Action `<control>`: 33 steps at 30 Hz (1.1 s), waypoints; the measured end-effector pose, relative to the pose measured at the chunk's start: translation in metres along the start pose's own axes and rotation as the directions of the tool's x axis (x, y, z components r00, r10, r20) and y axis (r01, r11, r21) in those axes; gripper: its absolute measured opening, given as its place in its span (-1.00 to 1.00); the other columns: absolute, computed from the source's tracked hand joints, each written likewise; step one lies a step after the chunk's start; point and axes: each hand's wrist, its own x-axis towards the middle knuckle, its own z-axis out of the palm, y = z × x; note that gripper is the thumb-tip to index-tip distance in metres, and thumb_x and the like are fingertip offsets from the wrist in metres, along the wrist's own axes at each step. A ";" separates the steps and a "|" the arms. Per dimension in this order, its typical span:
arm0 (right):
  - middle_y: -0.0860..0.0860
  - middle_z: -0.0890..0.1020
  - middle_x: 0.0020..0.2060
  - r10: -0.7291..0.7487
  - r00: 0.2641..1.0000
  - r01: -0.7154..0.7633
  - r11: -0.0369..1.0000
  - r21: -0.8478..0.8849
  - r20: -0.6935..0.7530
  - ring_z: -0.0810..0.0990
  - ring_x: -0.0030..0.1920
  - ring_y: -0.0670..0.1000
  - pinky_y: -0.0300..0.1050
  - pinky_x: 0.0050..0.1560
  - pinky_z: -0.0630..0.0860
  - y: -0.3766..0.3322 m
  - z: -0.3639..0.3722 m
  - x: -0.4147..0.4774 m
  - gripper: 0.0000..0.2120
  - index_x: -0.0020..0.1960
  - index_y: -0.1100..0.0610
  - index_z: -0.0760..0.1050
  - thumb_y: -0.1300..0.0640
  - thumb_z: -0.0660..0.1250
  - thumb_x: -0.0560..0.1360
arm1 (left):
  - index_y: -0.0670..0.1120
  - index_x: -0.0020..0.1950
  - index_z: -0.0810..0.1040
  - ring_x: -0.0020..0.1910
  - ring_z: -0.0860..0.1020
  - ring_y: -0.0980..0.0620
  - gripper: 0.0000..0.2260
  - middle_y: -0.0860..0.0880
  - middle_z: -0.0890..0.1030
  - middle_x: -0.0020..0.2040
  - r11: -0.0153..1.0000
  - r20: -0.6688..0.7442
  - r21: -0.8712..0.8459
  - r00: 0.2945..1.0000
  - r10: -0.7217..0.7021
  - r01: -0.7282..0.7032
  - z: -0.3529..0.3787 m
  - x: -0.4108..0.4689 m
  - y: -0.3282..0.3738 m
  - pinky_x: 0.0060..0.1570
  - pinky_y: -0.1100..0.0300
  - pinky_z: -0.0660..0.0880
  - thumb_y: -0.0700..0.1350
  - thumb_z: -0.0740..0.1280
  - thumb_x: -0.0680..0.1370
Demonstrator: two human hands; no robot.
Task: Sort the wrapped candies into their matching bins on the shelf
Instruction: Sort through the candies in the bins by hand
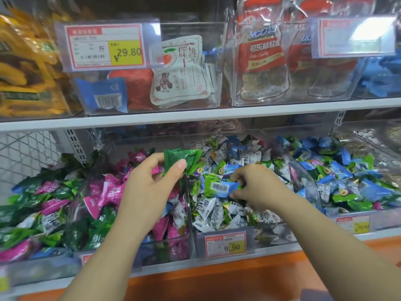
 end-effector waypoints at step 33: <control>-0.07 0.58 -0.33 -0.216 0.961 0.265 0.525 0.809 -0.174 0.48 -0.42 -0.20 -0.33 -0.31 0.47 -0.113 0.008 -0.015 -0.85 -0.06 0.08 0.57 0.21 0.47 0.40 | 0.00 0.15 0.48 0.00 0.65 0.04 -0.82 -0.03 0.64 0.08 0.892 -0.005 -0.424 0.985 -0.174 0.155 -0.029 -0.013 -0.012 -0.13 0.11 0.60 -0.07 0.29 0.55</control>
